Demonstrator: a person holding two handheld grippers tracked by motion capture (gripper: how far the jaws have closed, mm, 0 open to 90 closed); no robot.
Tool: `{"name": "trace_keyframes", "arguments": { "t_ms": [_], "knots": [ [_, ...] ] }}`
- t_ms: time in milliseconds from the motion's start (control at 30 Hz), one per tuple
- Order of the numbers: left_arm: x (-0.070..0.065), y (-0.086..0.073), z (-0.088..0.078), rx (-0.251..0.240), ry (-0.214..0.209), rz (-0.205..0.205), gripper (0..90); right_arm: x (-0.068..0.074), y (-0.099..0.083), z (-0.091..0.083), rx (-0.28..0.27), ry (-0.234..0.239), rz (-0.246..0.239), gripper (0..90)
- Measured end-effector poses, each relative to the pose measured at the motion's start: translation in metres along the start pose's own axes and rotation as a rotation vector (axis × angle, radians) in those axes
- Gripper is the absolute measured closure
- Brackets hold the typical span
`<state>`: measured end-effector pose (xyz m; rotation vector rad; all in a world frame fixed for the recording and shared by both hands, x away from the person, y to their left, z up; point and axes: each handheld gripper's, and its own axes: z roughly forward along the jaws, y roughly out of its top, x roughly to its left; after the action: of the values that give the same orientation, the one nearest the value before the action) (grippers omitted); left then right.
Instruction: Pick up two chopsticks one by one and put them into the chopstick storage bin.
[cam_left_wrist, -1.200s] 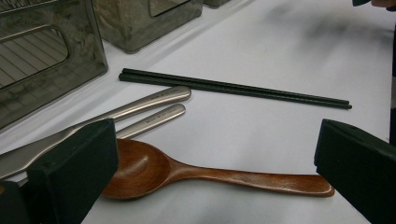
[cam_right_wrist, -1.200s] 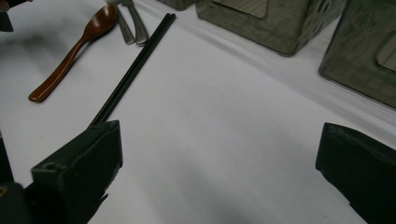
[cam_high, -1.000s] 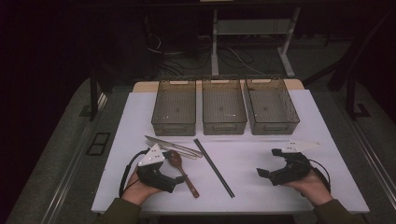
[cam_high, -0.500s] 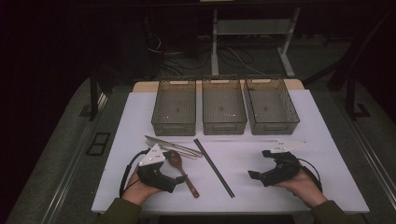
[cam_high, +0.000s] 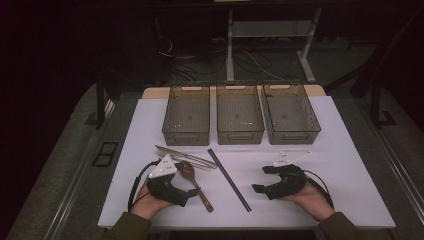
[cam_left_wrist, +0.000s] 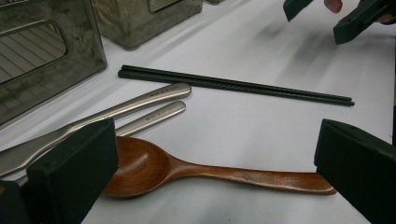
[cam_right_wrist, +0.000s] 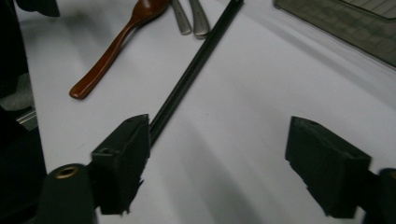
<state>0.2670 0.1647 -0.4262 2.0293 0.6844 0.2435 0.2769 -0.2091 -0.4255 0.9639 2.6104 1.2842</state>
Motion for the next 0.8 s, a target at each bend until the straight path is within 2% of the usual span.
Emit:
{"name": "trace_keyframes", "arguments": {
  "t_ms": [367, 800],
  "knots": [
    [0.0, 0.0, 0.0, 0.004, 0.001, -0.002, 0.0, 0.014, -0.003, 0.009, 0.054, 0.072, -0.041, 47.5],
    [0.0, -0.001, 0.0, 0.009, 0.001, -0.003, 0.0, 0.029, -0.008, 0.018, 0.099, 0.117, -0.102, 63.8]
  ]
}}
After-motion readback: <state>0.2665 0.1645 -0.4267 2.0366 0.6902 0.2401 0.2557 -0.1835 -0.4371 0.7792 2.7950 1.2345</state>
